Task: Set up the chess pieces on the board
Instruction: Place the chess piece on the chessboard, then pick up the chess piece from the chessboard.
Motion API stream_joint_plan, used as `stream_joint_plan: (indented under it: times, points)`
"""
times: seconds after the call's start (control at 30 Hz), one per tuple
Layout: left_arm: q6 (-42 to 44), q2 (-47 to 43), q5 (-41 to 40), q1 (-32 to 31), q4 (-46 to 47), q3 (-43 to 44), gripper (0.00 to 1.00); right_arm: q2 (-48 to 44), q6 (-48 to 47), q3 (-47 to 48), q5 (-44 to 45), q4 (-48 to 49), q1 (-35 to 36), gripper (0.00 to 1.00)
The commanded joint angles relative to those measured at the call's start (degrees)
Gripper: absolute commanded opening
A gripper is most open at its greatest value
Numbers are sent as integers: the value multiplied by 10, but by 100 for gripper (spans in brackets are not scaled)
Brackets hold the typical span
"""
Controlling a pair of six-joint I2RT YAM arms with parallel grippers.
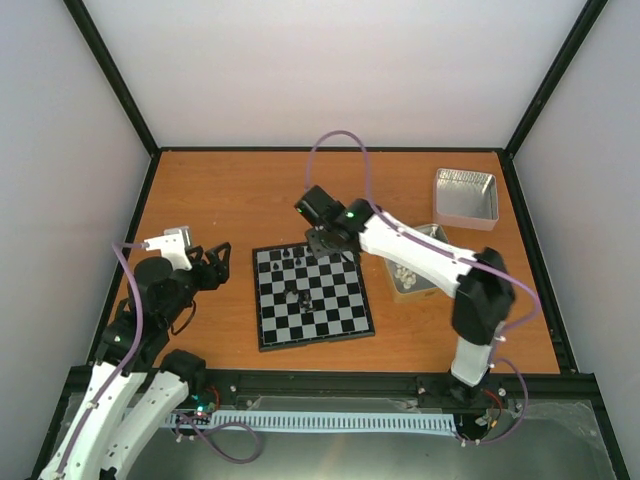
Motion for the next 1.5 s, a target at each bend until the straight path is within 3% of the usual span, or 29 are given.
stream_joint_plan:
  times: [0.0,0.17,0.37,0.67,0.93,1.17,1.47]
  points:
    - [9,12,24,-1,22,-2,76,-114,47,-166,-36,127,8,49]
    - [5,26,54,-1,43,-12,76,-202,90,-316,-40,191,32,52]
    - [-5,50,78,-1,71,-20,76,-212,129,-383,-42,245,76,53]
    - [-18,67,77,-1,73,-19,76,-118,130,-348,-45,255,143,45]
    - [-31,65,83,-1,73,-32,76,-70,105,-322,-73,248,150,38]
    - [-35,64,86,-1,77,-39,76,-65,92,-330,-73,239,150,38]
    - [-33,66,89,-1,77,-40,76,-66,-28,-341,-87,237,148,49]
